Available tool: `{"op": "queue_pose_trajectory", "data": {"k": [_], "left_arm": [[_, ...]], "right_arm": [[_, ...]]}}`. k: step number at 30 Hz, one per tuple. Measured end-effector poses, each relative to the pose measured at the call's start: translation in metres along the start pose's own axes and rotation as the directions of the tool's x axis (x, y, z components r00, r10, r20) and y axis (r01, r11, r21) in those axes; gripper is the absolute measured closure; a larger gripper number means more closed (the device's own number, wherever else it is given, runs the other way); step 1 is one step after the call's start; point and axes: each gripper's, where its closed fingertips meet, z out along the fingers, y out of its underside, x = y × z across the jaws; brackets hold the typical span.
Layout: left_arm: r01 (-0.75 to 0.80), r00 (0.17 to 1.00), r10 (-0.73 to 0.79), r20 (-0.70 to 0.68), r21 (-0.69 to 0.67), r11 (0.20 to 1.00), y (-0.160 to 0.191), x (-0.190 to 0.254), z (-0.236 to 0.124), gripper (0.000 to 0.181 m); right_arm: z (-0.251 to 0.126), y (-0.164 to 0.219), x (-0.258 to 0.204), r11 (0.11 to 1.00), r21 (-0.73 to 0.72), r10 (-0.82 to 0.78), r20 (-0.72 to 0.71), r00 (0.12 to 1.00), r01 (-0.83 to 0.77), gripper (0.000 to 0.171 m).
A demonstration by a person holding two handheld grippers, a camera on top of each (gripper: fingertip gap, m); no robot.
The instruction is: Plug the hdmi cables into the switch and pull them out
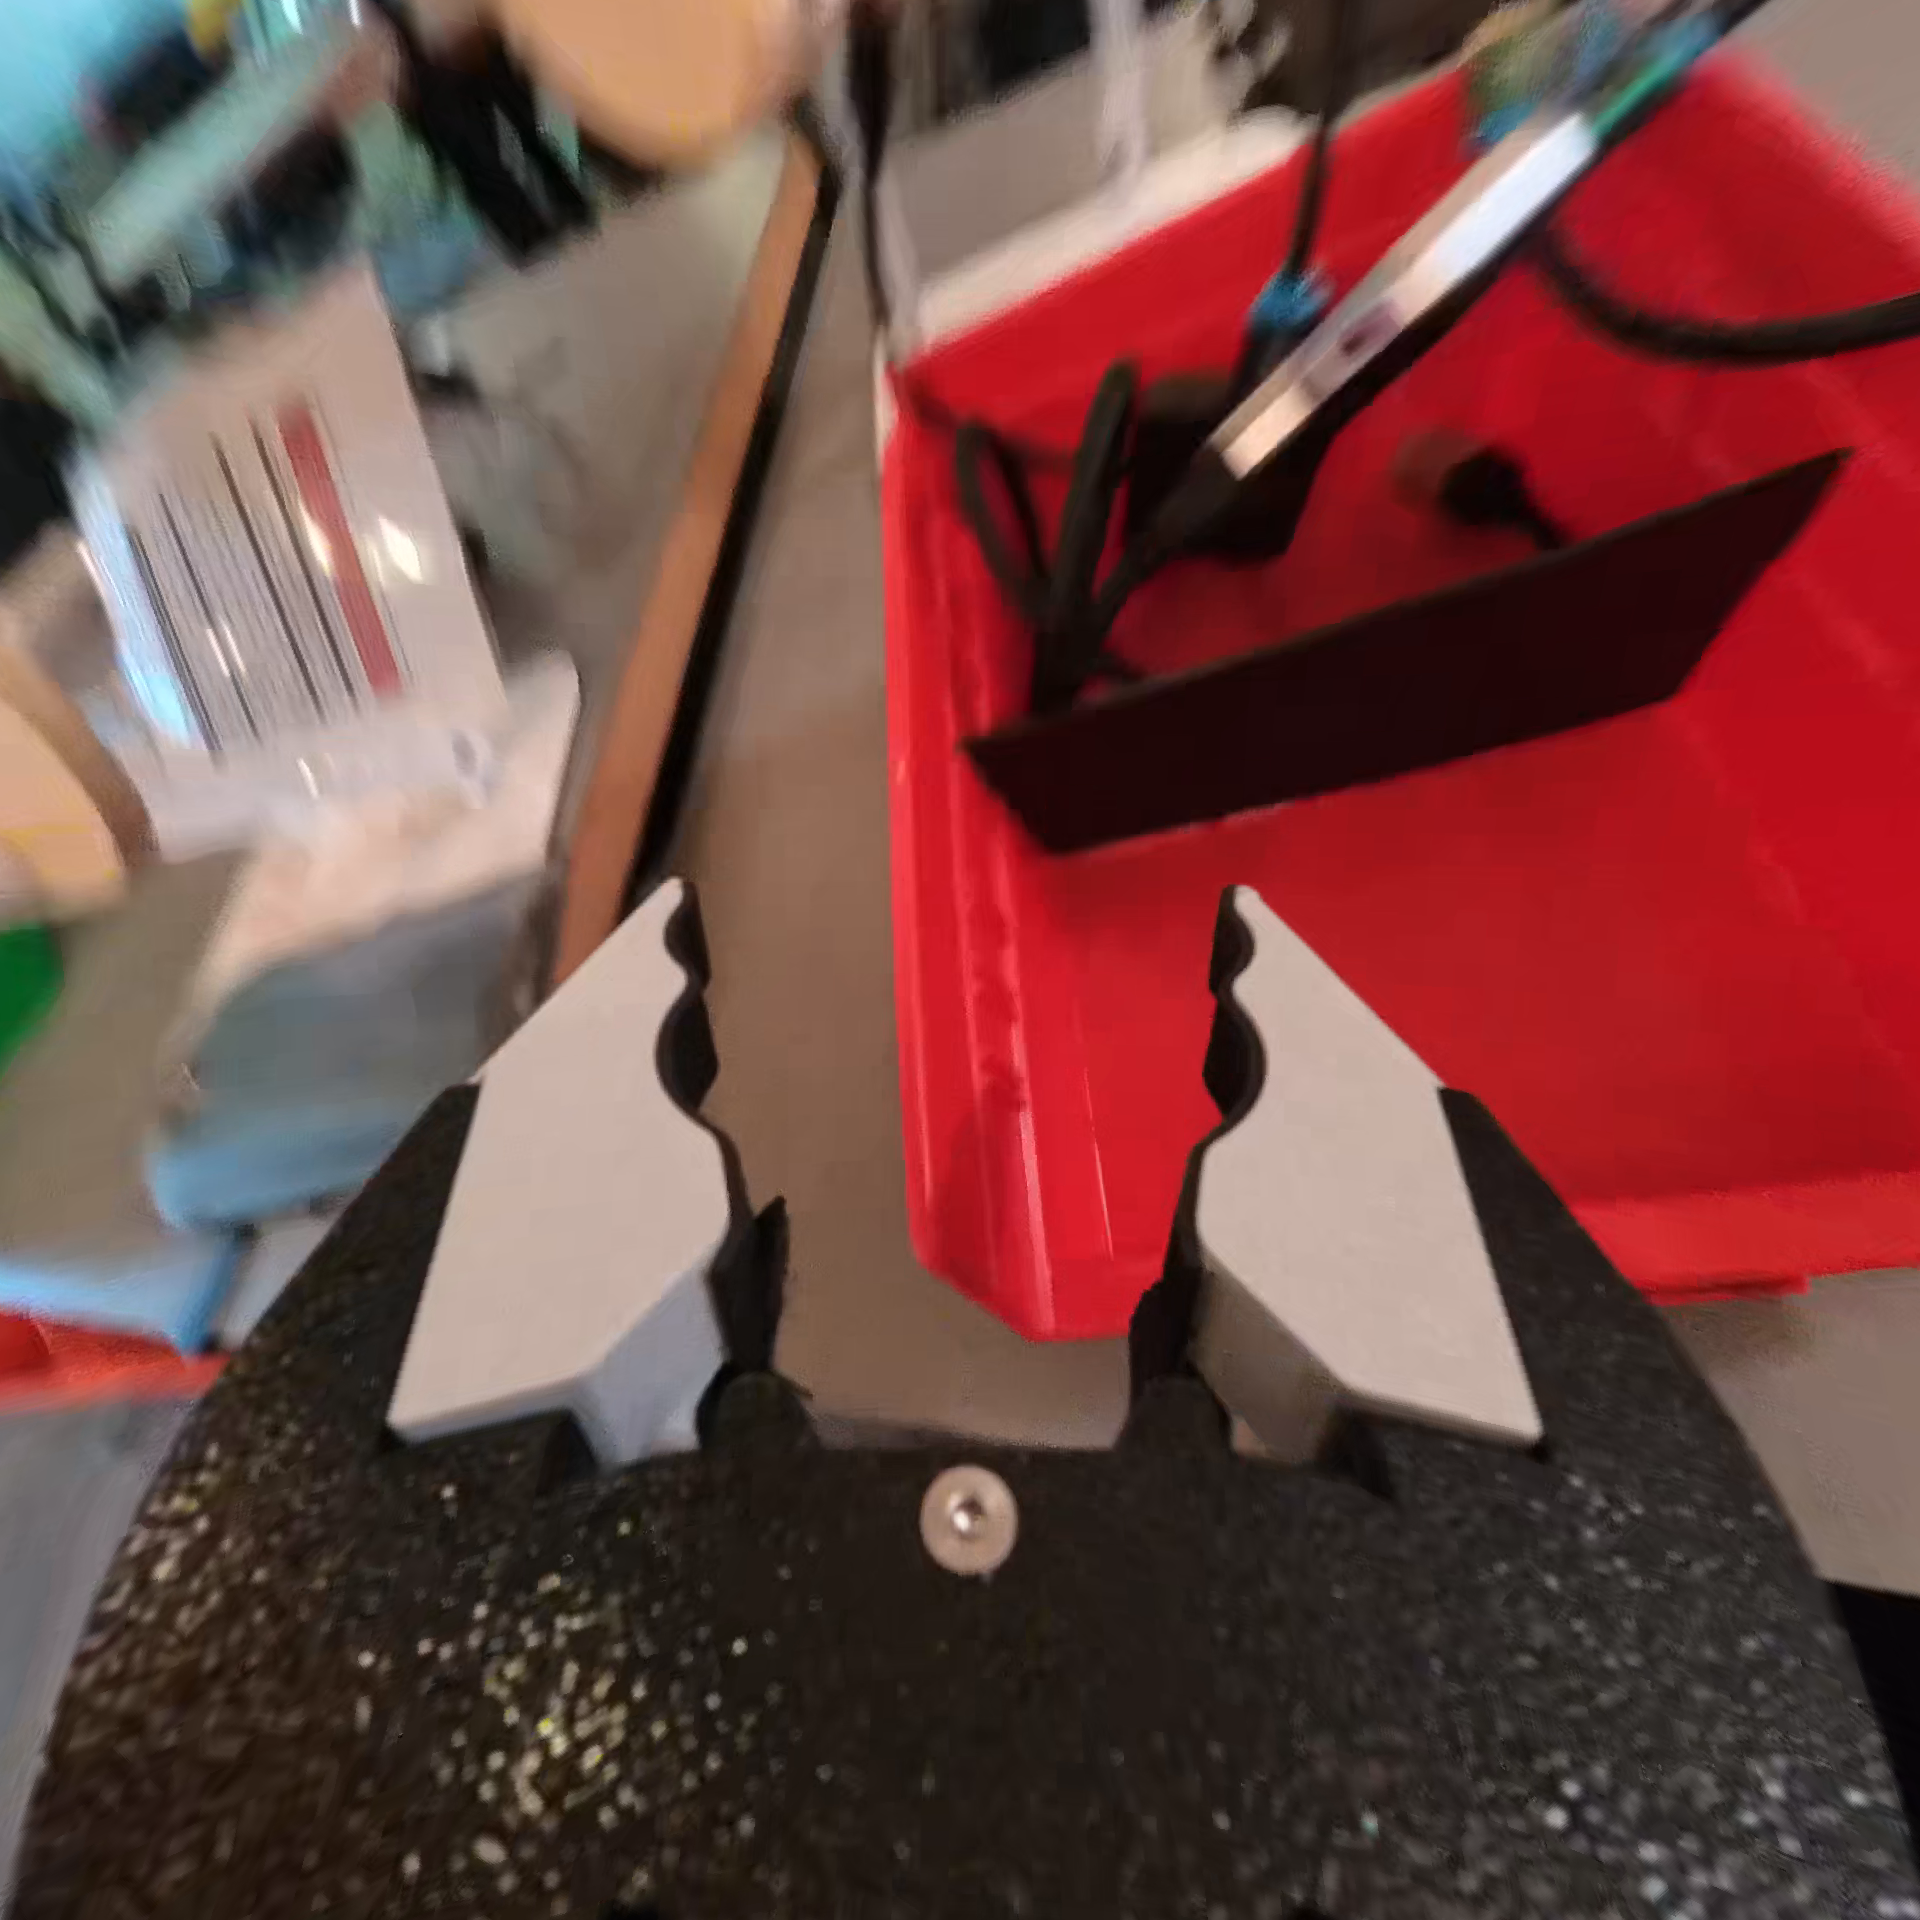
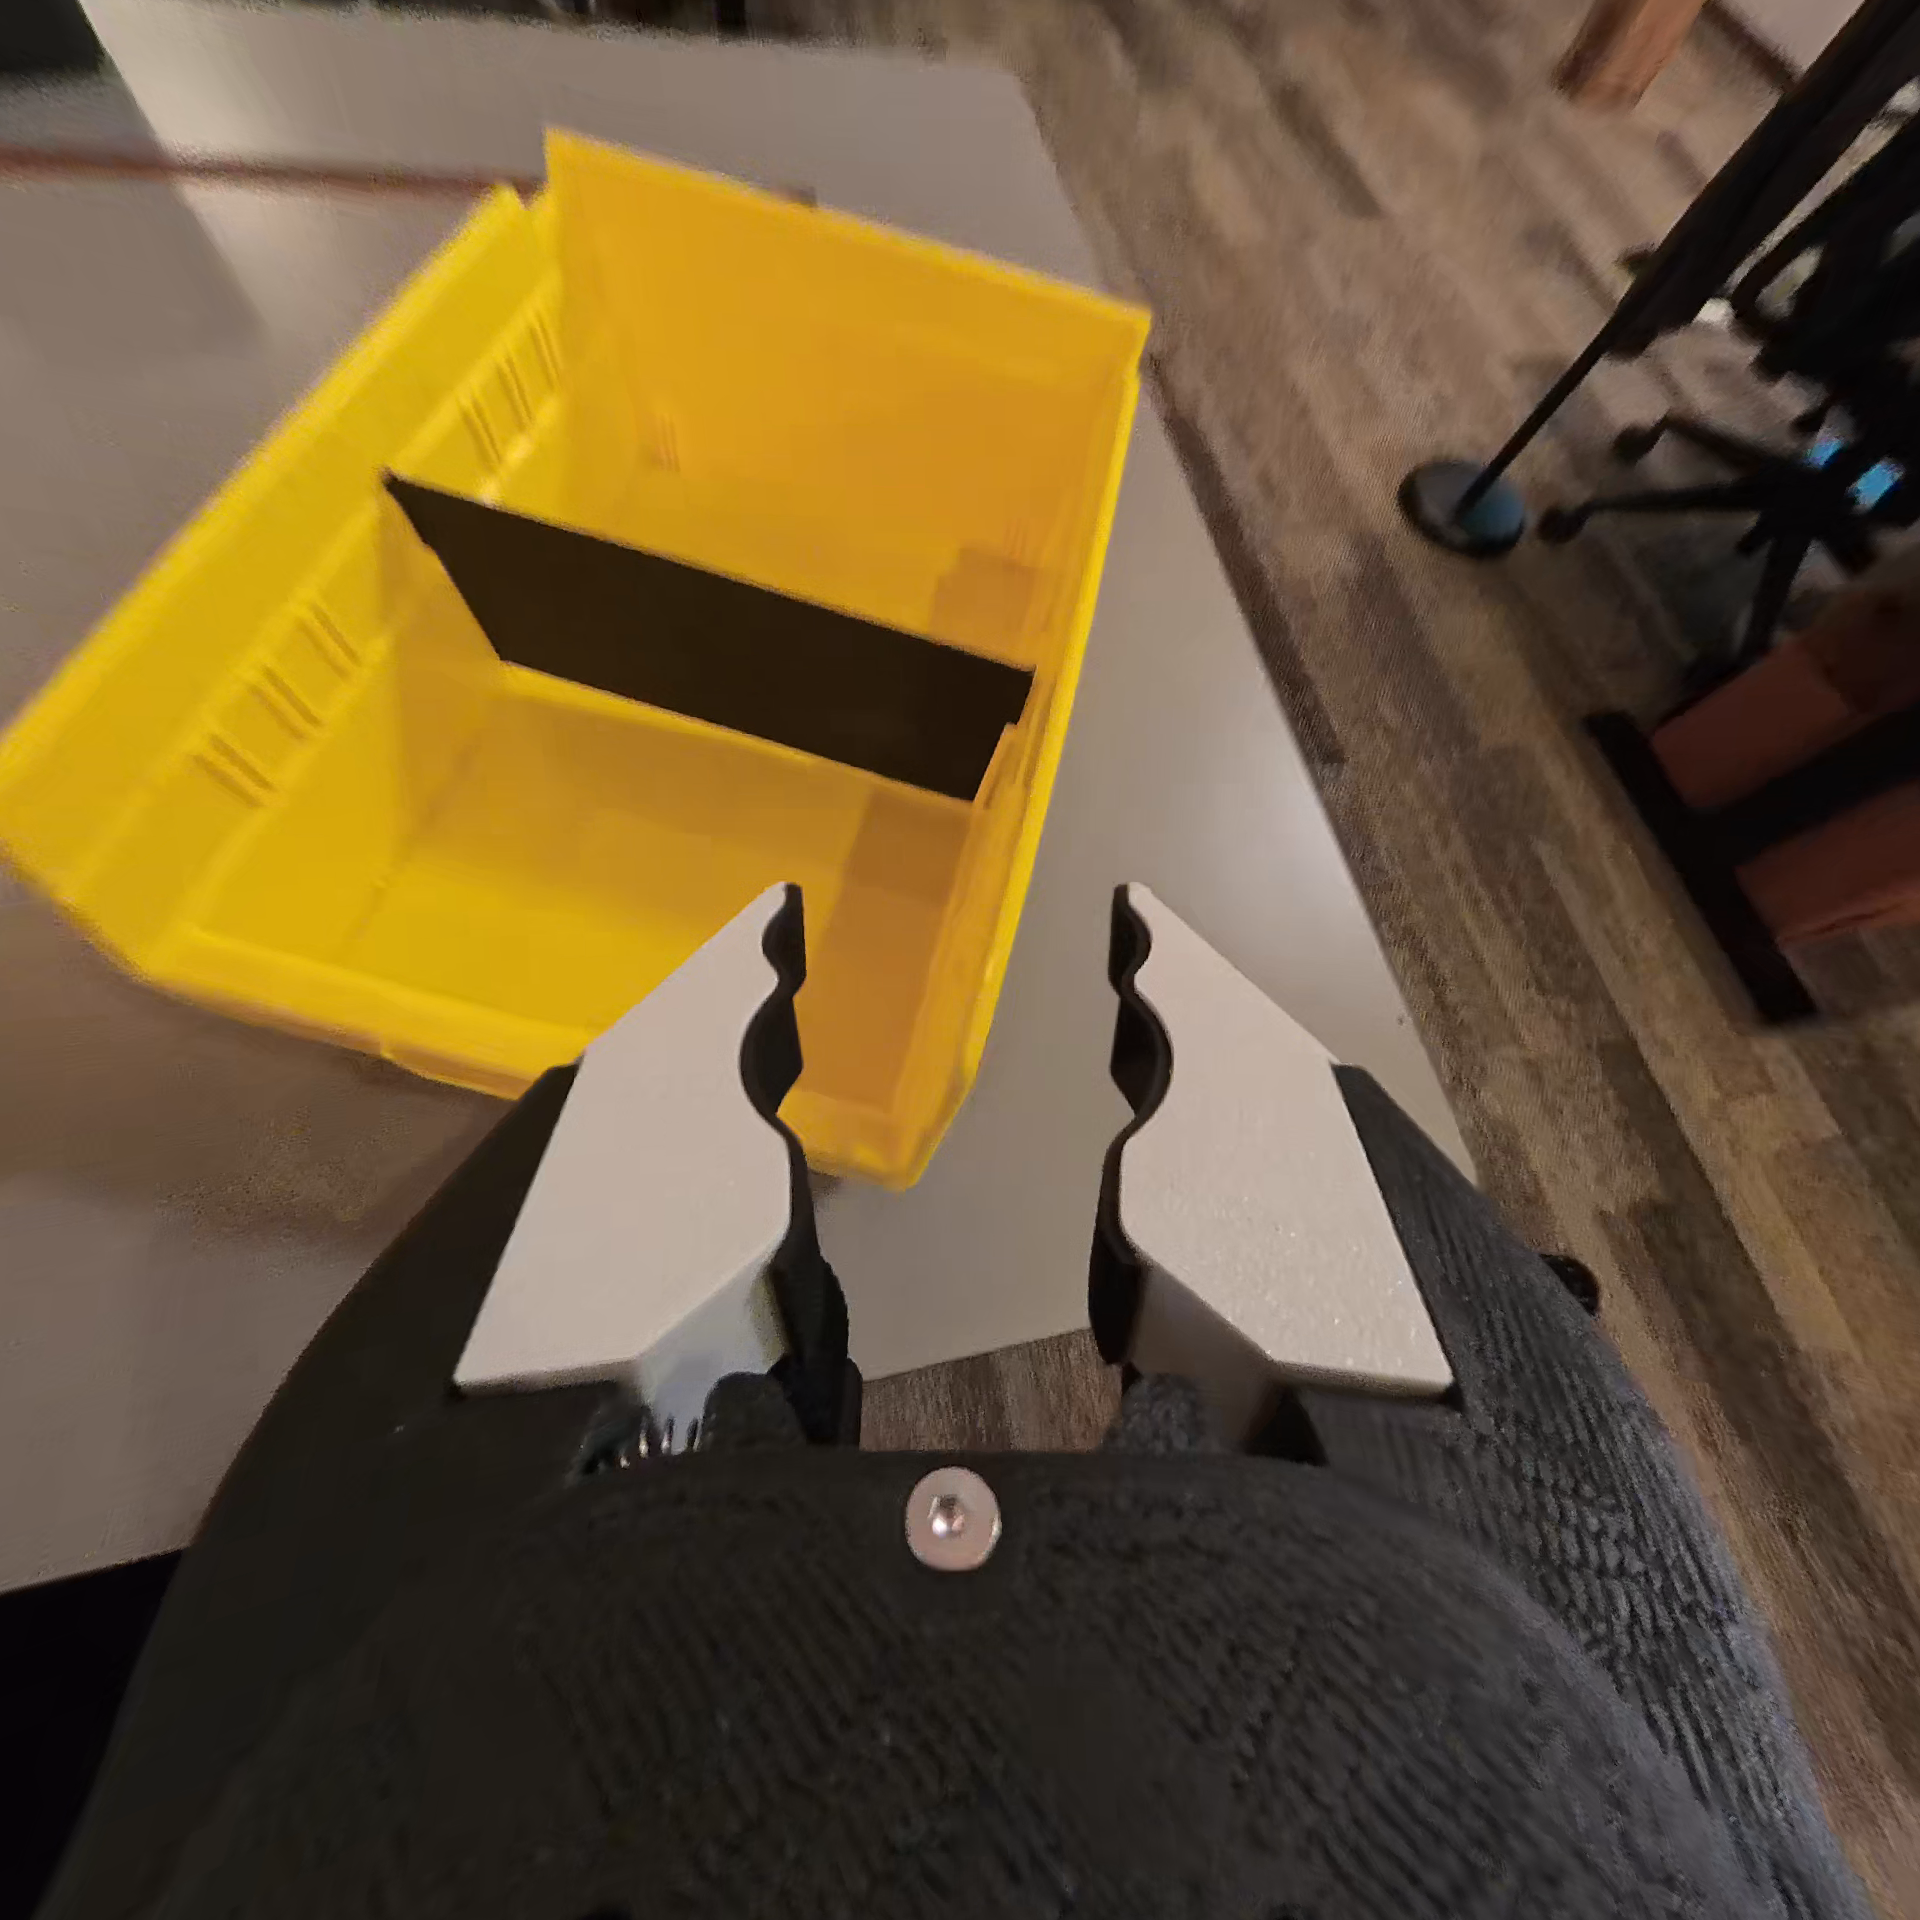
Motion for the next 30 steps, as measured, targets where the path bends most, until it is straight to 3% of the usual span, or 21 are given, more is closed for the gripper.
{"op": "queue_pose_trajectory", "data": {"k": [3, 7, 12, 17, 19, 21, 30], "left_arm": [[-0.217, 0.962, 0.240, -0.133, 0.165, 0.962, -0.042, 0.045, -0.004, 0.085], [-0.454, 0.872, 0.477, -0.110, 0.181, 0.872, -0.074, 0.072, 0.023, 0.086], [-0.454, 0.838, 0.483, -0.254, 0.167, 0.875, -0.094, 0.096, 0.070, 0.098], [-0.585, 0.770, 0.554, -0.315, -0.002, 0.811, -0.074, 0.099, 0.116, 0.109], [-0.626, 0.744, 0.591, -0.310, -0.014, 0.780, -0.072, 0.101, 0.124, 0.135], [-0.651, 0.735, 0.618, -0.278, -0.036, 0.758, -0.076, 0.096, 0.127, 0.160], [-0.722, 0.682, 0.713, -0.165, 0.007, 0.692, -0.117, 0.080, 0.083, 0.161]], "right_arm": [[-0.019, -0.022, -0.002, 0.993, 0.118, -0.009, -0.004, 1.000, 0.009, 0.113], [-0.030, -0.041, -0.017, 0.975, 0.217, -0.057, 0.029, 0.998, 0.050, 0.113], [-0.032, -0.049, -0.031, 0.962, 0.252, -0.119, 0.050, 0.992, 0.103, 0.113], [-0.036, -0.059, -0.046, 0.942, 0.305, -0.171, 0.085, 0.982, 0.138, 0.114], [-0.037, -0.060, -0.049, 0.938, 0.316, -0.182, 0.094, 0.979, 0.144, 0.114], [-0.038, -0.060, -0.047, 0.936, 0.320, -0.185, 0.090, 0.979, 0.147, 0.114], [-0.038, -0.060, -0.044, 0.932, 0.340, -0.174, 0.119, 0.978, 0.124, 0.116]]}}
